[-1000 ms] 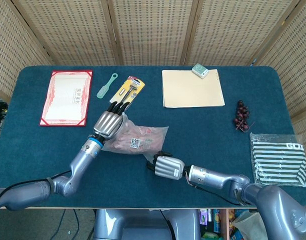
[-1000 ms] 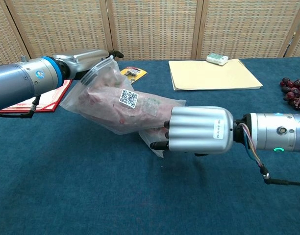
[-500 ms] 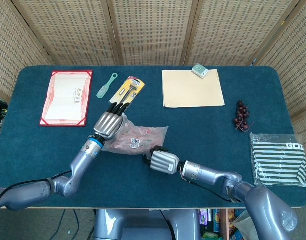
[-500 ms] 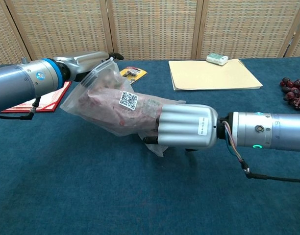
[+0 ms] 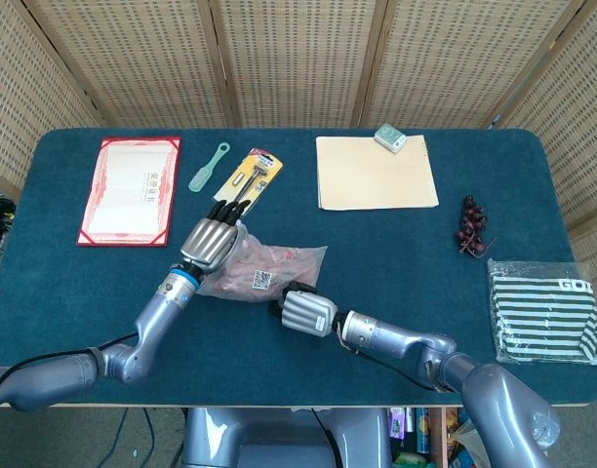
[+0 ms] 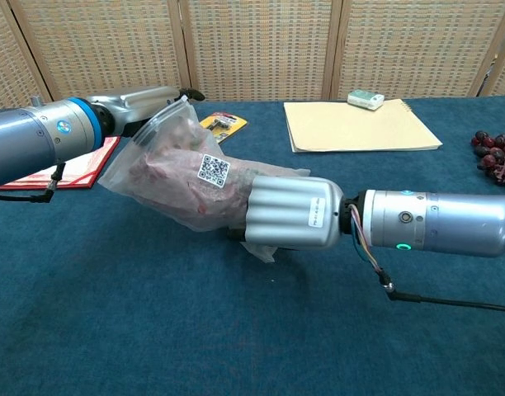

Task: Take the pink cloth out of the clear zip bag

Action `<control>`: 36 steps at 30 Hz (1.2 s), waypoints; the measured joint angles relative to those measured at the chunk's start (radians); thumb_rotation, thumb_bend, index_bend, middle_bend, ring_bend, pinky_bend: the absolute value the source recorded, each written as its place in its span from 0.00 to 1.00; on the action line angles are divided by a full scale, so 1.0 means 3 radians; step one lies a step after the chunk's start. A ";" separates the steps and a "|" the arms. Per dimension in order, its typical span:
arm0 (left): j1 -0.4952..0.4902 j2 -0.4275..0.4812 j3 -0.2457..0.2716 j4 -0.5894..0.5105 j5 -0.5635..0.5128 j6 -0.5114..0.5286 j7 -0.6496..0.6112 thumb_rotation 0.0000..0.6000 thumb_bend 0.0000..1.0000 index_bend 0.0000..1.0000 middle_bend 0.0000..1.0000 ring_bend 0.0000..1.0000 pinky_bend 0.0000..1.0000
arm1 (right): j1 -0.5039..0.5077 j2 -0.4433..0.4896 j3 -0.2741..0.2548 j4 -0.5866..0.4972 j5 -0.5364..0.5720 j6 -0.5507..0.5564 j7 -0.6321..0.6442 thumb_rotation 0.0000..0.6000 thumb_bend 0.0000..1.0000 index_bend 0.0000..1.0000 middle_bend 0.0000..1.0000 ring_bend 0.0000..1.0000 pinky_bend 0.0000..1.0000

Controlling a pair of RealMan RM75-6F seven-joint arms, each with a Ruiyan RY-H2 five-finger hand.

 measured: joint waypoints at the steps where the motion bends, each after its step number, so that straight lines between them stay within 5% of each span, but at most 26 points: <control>1: 0.0001 0.0001 0.0000 0.0003 0.0002 -0.0001 -0.0010 1.00 0.47 0.68 0.00 0.00 0.00 | 0.0002 -0.0003 -0.0002 0.0004 0.0002 -0.0001 0.0001 1.00 0.47 0.30 0.73 0.63 0.82; 27: 0.0021 0.0004 0.0015 0.0029 0.0047 -0.0017 -0.0142 1.00 0.47 0.68 0.00 0.00 0.00 | 0.0028 -0.0147 -0.0049 0.0160 0.0073 0.0023 0.0074 1.00 0.55 0.59 0.77 0.66 0.82; 36: 0.0025 0.0008 0.0003 0.0025 0.0026 -0.0032 -0.0185 1.00 0.47 0.68 0.00 0.00 0.00 | 0.0042 -0.0197 -0.0051 0.0227 0.0099 0.0057 0.0131 1.00 0.73 0.70 0.81 0.69 0.85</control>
